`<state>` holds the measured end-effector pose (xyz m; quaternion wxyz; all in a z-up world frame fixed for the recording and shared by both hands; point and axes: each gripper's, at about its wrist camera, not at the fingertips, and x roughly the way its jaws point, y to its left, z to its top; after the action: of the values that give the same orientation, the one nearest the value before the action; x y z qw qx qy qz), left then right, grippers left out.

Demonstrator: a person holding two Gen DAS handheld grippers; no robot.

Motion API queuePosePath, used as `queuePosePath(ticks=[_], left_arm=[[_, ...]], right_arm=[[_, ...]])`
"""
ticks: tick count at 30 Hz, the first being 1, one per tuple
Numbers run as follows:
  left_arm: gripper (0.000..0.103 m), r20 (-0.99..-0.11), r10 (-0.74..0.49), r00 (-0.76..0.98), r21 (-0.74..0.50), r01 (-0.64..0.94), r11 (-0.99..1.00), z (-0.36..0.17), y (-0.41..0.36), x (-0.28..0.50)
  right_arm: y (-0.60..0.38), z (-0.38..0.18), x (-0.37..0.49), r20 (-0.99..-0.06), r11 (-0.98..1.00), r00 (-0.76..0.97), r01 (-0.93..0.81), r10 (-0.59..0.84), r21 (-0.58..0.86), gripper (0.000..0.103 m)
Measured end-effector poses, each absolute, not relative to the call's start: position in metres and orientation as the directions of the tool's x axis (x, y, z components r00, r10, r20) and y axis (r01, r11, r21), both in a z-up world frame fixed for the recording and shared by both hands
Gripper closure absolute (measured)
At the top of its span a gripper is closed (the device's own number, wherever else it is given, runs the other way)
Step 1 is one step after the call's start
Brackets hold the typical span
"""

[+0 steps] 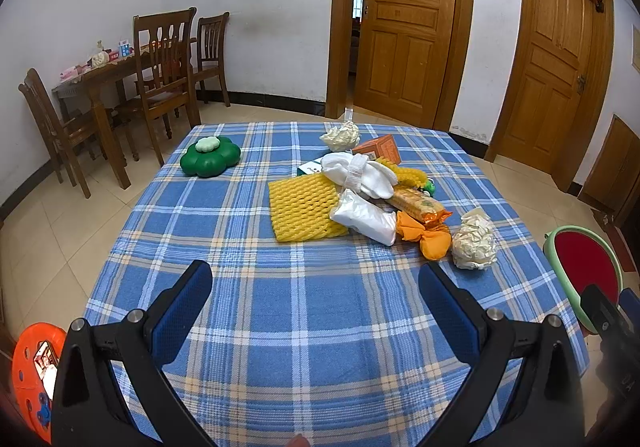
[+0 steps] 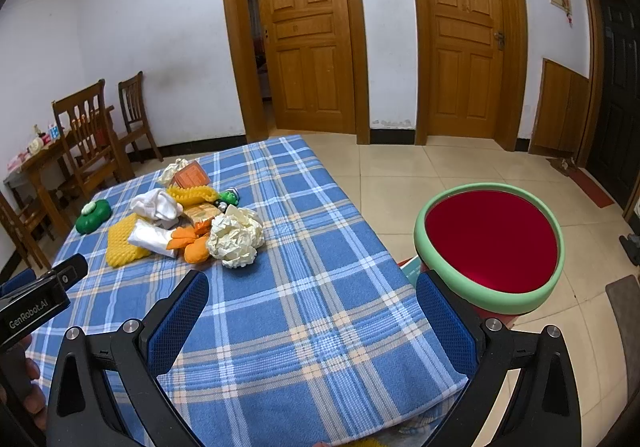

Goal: Collect trash

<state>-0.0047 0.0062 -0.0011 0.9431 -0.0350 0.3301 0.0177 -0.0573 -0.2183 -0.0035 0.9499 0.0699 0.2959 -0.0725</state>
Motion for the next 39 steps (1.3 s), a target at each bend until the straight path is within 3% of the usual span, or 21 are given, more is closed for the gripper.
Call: queuePosePath(ticks=[39], left_arm=[[0.002, -0.627, 0.011, 0.779, -0.054, -0.058, 0.997, -0.0008, 0.0079, -0.0051]], right_arm=[[-0.2186, -0.0055, -0.057, -0.578, 0.979, 0.811, 0.181, -0.095, 0.093, 0.0]])
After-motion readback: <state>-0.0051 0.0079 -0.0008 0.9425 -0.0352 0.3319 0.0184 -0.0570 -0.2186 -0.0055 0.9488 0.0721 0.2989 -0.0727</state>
